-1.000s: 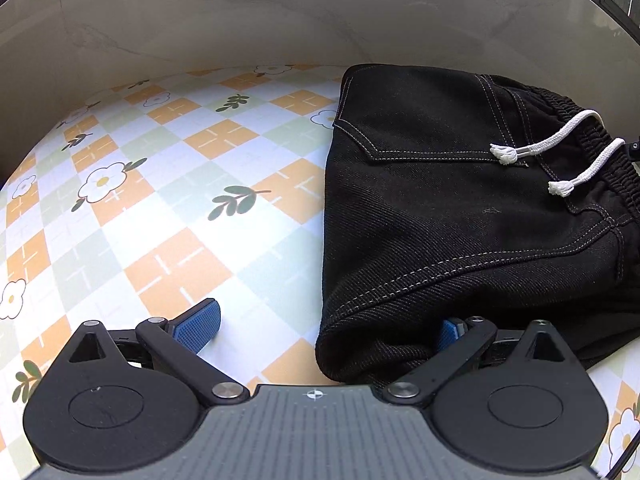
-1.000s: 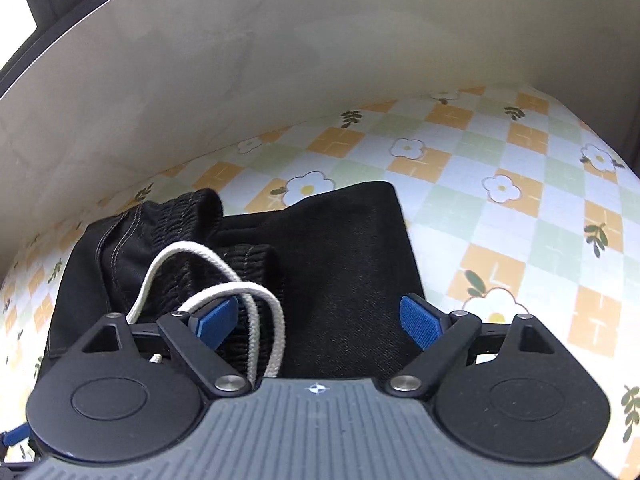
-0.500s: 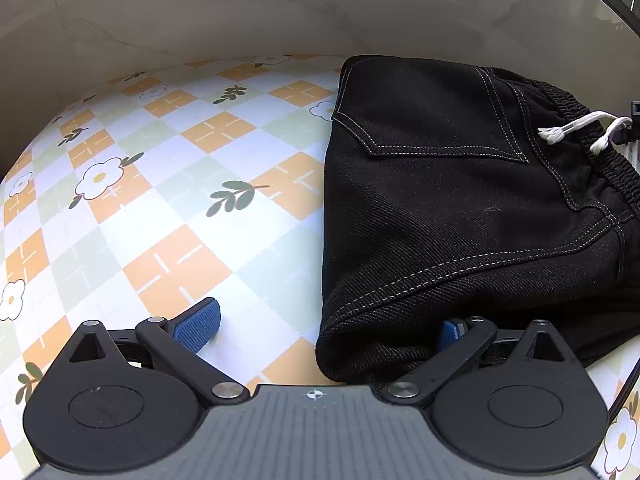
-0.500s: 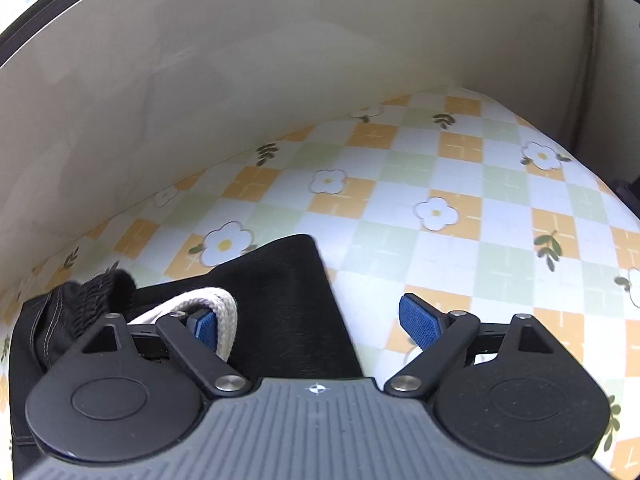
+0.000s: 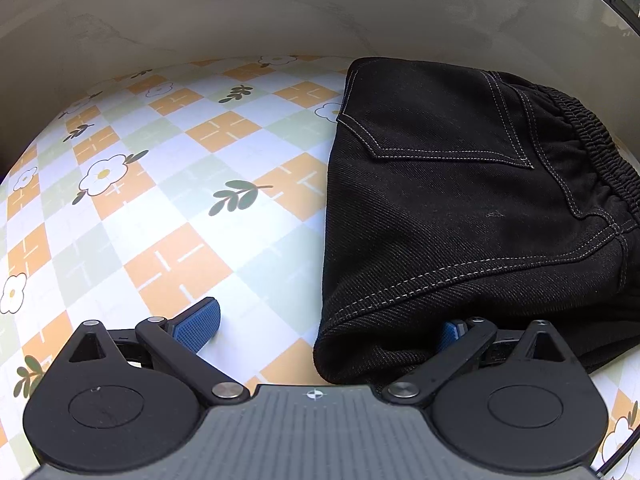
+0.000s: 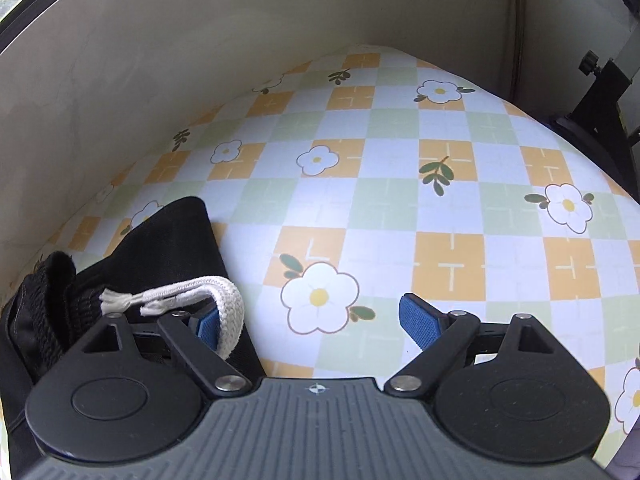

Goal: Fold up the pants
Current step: 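Move the open right gripper to the waistband end of the folded bundle, then close the right gripper on the waistband edge of the folded pants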

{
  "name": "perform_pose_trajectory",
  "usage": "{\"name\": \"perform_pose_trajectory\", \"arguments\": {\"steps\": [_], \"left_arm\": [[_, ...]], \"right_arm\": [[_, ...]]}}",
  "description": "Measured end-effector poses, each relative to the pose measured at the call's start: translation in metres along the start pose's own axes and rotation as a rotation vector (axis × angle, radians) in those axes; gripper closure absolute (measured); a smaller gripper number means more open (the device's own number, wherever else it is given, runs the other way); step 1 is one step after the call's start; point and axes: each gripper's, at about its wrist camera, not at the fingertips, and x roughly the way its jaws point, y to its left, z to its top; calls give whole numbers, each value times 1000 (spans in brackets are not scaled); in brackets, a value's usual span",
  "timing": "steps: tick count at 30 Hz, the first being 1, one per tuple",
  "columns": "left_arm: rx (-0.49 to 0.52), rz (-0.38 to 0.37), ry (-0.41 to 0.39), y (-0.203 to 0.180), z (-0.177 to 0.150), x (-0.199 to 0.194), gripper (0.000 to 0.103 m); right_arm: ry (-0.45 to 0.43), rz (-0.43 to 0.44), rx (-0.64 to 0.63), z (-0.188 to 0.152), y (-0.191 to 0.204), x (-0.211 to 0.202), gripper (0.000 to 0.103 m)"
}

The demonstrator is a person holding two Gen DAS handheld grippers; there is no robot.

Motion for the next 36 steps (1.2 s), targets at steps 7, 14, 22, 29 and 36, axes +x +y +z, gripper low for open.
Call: {"name": "perform_pose_trajectory", "arguments": {"steps": [7,14,22,29,36], "left_arm": [[5,-14,44,2,6,2,0],[-89,-117,46,17,6,-19,3],[-95,-130,-53,29,9,-48,3],[-149,-108,-85,42,30,-43,3],[-79,-130,-57,27,45,-18,3]], "right_arm": [[168,140,-230,-26,34,-11,18],[113,342,-314,-34,70,-30,26],[101,410,-454,-51,139,-1,51],[-8,509,-359,-42,135,-43,94],[24,417,-300,-57,84,-64,93]]}}
